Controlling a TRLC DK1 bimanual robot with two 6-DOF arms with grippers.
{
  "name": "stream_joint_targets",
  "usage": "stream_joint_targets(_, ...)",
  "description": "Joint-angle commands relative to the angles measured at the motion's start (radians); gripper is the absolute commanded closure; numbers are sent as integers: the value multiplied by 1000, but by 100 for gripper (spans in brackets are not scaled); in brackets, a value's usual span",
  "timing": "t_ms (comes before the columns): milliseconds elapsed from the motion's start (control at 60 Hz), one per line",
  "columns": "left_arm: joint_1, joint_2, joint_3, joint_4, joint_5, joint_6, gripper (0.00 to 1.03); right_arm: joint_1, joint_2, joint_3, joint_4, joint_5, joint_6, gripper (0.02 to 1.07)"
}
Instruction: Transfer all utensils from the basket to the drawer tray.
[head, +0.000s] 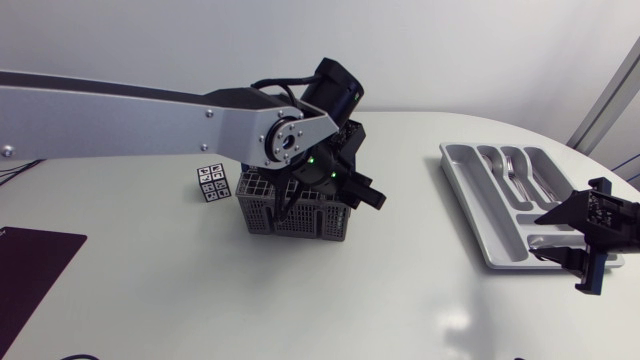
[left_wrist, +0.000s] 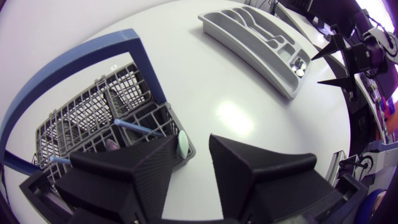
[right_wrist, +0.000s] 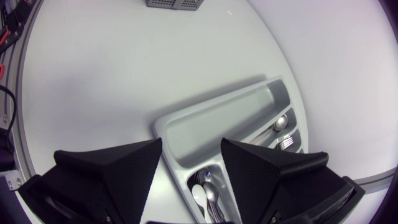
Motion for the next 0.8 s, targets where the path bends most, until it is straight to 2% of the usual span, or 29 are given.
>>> stream_joint_targets(0,-6,25,-28,7,-8,6,85,29,-59,-46,0,-16,51,37)
stream_joint_targets(167,-9,31,-27,7,-9,6,98,89,-135,-77,4,-20,115,37)
stream_joint_targets(517,6,11,-30,7,-5,-5,98,252,-258,-142,15,-8,250,37)
stream_joint_targets(783,42,-21,-33,7,81,-22,98,325,-286,-145,24,3,324,37)
